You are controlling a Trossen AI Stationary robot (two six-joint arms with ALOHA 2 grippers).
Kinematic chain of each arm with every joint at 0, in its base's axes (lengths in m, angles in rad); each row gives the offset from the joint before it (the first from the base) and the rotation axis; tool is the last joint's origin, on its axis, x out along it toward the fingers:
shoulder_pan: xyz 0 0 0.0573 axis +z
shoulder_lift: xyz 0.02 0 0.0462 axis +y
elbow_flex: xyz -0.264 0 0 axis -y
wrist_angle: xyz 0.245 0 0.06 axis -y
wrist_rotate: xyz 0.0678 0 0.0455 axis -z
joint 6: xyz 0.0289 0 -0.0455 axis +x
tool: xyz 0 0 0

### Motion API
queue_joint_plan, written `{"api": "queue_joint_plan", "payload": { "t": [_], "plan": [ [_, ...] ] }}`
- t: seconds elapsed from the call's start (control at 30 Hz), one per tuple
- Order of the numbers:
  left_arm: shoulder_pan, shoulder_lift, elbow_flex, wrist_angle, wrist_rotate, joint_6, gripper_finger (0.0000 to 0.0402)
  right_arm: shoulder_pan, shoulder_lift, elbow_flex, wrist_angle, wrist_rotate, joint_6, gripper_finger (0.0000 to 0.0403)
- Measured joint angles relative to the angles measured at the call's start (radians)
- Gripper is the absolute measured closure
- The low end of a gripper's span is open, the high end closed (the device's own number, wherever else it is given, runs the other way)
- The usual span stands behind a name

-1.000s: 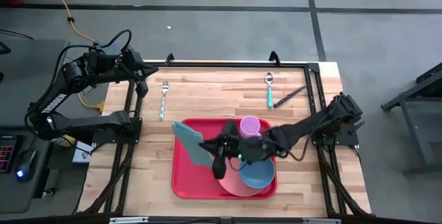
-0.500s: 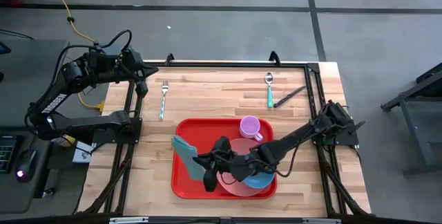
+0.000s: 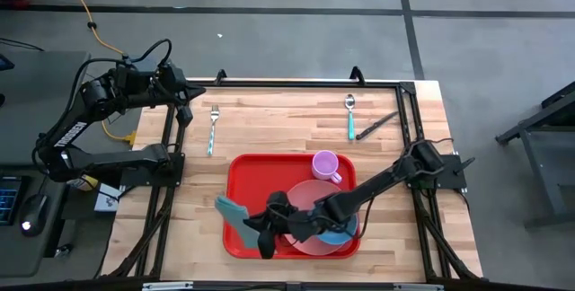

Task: Set up tray
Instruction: Put the blue napkin on the red serving tray to the left side of the pink plate

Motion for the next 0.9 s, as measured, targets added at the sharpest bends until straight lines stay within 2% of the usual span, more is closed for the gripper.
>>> {"api": "queue_joint_plan", "payload": {
  "t": [0.13, 0.47, 0.73, 0.9],
  "plan": [
    [0.0, 0.0, 0.0, 0.0, -0.001, 0.001, 0.0366, -0.011, 0.03, 0.0, 0.061, -0.018, 0.002, 0.0403],
    [0.0, 0.0, 0.0, 0.0, -0.001, -0.002, 0.0366, -0.049, 0.107, 0.0, 0.034, -0.032, 0.051, 0.0403],
    [0.0, 0.0, 0.0, -0.001, -0.001, -0.006, 0.0366, -0.079, 0.122, 0.0, -0.083, 0.013, 0.088, 0.0403],
    [0.0, 0.0, 0.0, -0.002, 0.0, -0.006, 0.0366, -0.085, 0.122, 0.0, -0.184, 0.036, 0.171, 0.0403]
  ]
}}
